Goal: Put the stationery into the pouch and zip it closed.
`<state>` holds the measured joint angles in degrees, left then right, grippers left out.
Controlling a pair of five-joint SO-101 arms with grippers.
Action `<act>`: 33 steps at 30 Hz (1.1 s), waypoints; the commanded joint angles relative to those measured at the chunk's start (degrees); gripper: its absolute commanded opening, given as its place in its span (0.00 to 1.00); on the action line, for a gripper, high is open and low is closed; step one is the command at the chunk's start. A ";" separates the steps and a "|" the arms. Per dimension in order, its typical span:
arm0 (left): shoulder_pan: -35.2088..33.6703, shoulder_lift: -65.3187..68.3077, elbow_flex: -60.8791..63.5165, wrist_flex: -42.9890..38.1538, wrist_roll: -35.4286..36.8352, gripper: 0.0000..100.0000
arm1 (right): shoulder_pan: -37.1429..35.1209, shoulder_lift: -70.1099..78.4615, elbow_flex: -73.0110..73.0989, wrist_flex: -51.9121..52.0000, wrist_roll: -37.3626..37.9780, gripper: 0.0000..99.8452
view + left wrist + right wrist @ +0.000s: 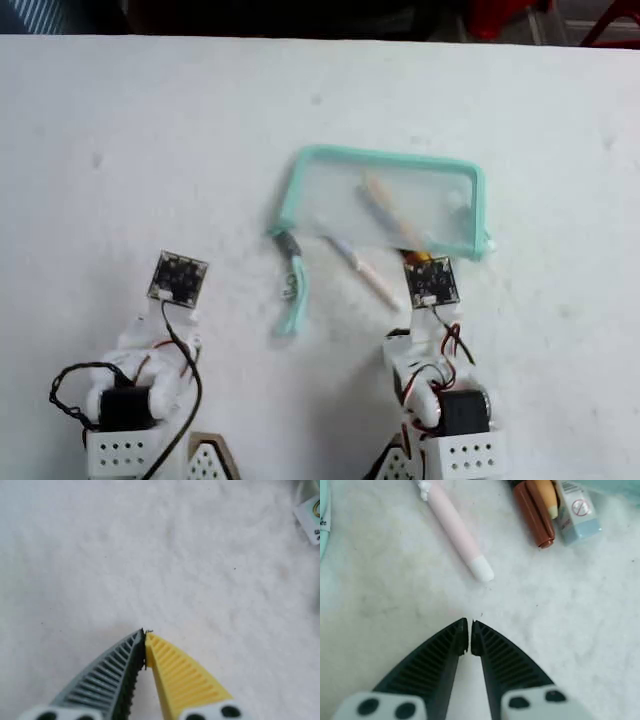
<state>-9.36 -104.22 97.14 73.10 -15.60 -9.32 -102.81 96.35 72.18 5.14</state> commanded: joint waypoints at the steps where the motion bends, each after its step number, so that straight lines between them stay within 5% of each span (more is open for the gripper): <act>1: -0.22 -0.13 -0.18 0.44 0.44 0.02 | 0.40 -0.22 0.53 0.31 0.44 0.02; 33: 1.80 -0.13 -0.18 0.44 0.44 0.03 | 0.22 -0.22 0.53 0.31 0.09 0.02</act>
<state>-6.20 -104.22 97.14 73.10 -15.60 -9.32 -102.81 96.35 72.18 5.14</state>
